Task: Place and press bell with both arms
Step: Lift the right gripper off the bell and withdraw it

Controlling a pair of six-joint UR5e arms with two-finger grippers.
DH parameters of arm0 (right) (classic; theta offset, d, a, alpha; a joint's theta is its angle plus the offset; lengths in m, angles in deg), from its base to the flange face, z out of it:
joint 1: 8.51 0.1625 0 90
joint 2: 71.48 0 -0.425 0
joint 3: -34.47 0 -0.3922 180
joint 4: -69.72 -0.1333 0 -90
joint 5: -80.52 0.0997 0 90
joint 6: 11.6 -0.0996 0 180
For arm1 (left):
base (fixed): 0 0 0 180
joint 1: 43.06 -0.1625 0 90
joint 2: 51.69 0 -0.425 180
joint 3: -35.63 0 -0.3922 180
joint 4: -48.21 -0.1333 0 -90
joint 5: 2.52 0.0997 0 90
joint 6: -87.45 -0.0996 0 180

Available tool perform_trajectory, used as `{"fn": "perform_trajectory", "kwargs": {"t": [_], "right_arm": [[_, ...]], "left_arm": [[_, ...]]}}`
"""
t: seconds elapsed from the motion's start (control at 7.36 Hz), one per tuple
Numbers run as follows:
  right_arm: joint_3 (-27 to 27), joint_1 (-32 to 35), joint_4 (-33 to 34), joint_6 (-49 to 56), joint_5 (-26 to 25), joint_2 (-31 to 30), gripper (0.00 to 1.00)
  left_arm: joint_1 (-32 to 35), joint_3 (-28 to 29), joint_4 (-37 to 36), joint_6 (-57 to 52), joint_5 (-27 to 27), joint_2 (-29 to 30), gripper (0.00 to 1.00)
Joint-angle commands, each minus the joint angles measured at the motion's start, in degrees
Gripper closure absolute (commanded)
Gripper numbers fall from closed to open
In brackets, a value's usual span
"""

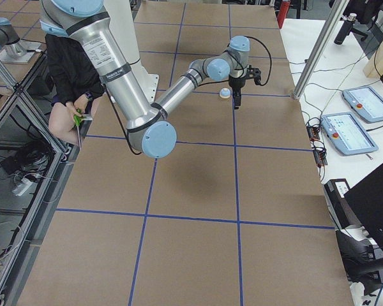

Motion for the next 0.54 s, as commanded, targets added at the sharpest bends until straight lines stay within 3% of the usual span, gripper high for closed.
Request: {"fn": "perform_trajectory", "kwargs": {"t": [0.0,0.41], "right_arm": [[6.14,7.79,0.08,13.34,6.96,-11.95,0.00],[6.42,20.96,-0.01,36.00,14.18,-25.15,0.00]], "left_arm": [[0.30,0.45,-0.03,-1.52,-0.34,-1.12,0.00],[3.19,1.50,-1.17,-4.44,-1.56,-2.44,0.00]]}}
